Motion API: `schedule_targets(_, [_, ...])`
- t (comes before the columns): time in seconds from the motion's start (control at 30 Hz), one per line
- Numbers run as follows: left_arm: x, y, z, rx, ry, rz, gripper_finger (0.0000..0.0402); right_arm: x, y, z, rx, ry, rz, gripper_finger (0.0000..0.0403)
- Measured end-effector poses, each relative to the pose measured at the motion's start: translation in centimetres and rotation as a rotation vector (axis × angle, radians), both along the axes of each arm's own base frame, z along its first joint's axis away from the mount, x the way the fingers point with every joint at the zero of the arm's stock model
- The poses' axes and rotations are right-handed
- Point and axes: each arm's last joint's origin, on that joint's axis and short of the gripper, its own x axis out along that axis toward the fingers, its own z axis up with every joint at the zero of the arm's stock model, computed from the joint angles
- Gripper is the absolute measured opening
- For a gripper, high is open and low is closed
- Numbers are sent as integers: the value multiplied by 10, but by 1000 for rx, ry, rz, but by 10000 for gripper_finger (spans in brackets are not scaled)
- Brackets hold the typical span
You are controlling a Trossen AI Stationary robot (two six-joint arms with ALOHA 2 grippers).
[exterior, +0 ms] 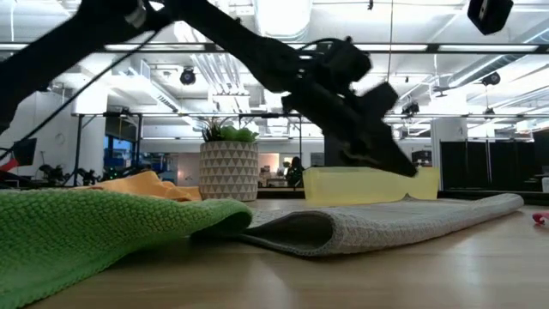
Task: Fold microfiber towels
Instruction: Fold the gray microfiber cloth
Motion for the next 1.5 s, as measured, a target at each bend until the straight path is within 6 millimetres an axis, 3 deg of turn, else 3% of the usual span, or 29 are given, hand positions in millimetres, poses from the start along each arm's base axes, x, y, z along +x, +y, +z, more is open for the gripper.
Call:
schedule_targets(0.17, [13, 6, -5, 88, 58, 131, 0, 6, 4, 13, -62, 19, -15, 52])
schedule_targets(0.37, [2, 6, -14, 175, 238, 223, 0, 6, 4, 20, -169, 117, -26, 52])
schedule_targets(0.77, [-15, -20, -14, 230, 436, 279, 0, 1, -2, 18, -235, 186, -46, 52])
schedule_targets(0.93, [-23, -35, -11, 353, 505, 383, 0, 1, -2, 16, -245, 193, -44, 52])
schedule_targets(1.13, [-37, -47, -12, 393, 636, 378, 0, 0, -3, 13, -264, 217, -42, 52])
schedule_targets(1.5, [-65, -64, -17, 399, 856, 592, 0, 1, -2, 11, -269, 222, -52, 52])
